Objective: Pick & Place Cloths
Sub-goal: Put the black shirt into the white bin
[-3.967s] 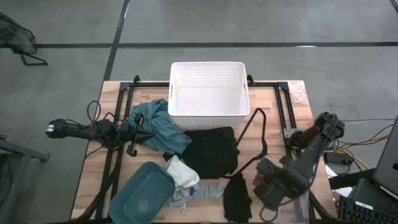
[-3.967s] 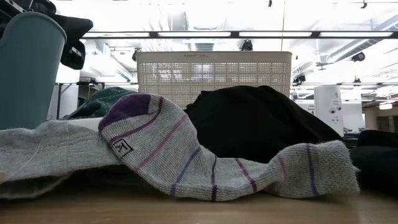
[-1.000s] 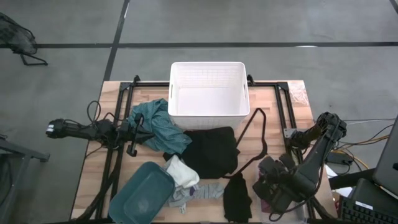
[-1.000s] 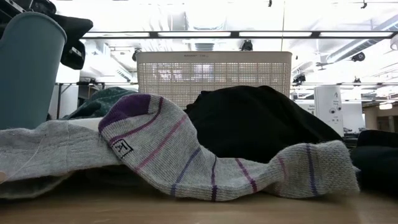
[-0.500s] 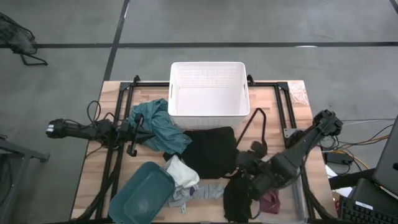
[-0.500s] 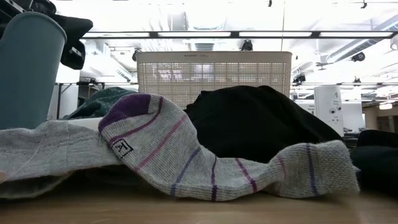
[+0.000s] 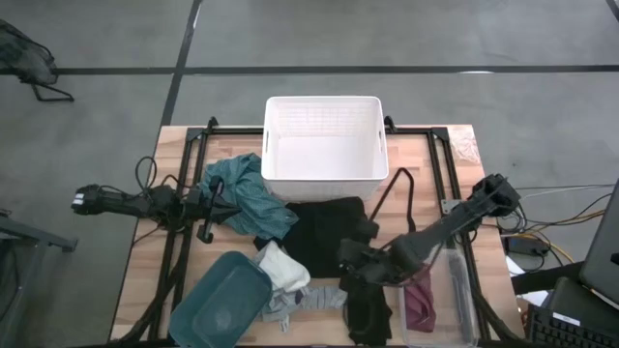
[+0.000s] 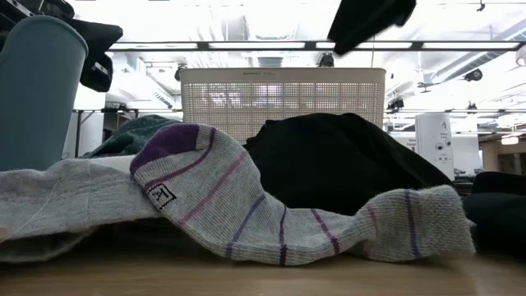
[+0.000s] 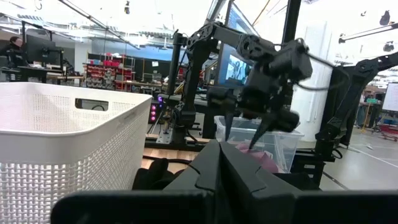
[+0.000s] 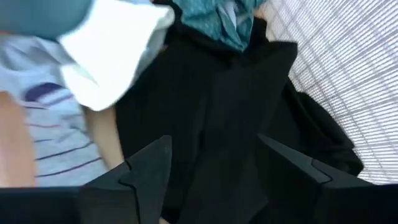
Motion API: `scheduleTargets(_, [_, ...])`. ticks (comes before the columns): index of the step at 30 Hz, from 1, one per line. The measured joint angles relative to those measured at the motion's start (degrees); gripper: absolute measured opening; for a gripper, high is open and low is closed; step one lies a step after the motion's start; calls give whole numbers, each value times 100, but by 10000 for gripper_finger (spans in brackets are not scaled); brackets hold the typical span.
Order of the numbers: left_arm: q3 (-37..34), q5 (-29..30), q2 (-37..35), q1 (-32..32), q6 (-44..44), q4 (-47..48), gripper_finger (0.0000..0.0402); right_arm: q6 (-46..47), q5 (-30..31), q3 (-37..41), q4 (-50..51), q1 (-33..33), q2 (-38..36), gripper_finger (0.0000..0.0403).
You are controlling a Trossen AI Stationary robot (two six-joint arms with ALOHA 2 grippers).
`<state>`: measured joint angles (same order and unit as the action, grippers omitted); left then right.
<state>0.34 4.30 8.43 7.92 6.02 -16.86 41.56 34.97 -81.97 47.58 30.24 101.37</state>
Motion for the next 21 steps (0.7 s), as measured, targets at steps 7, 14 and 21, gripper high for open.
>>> scheduleTargets(7, [0, 1, 0, 0, 0, 3, 17, 19, -74, -73, -15, -226, 667, 278])
scheduleTargets(14, [0, 2, 0, 0, 0, 2, 18, 117, -95, -118, -42, -277, 1183, 313])
scheduleTargets(21, [0, 0, 0, -2, 0, 5, 17, 138, -90, -127, -49, -440, 1681, 323])
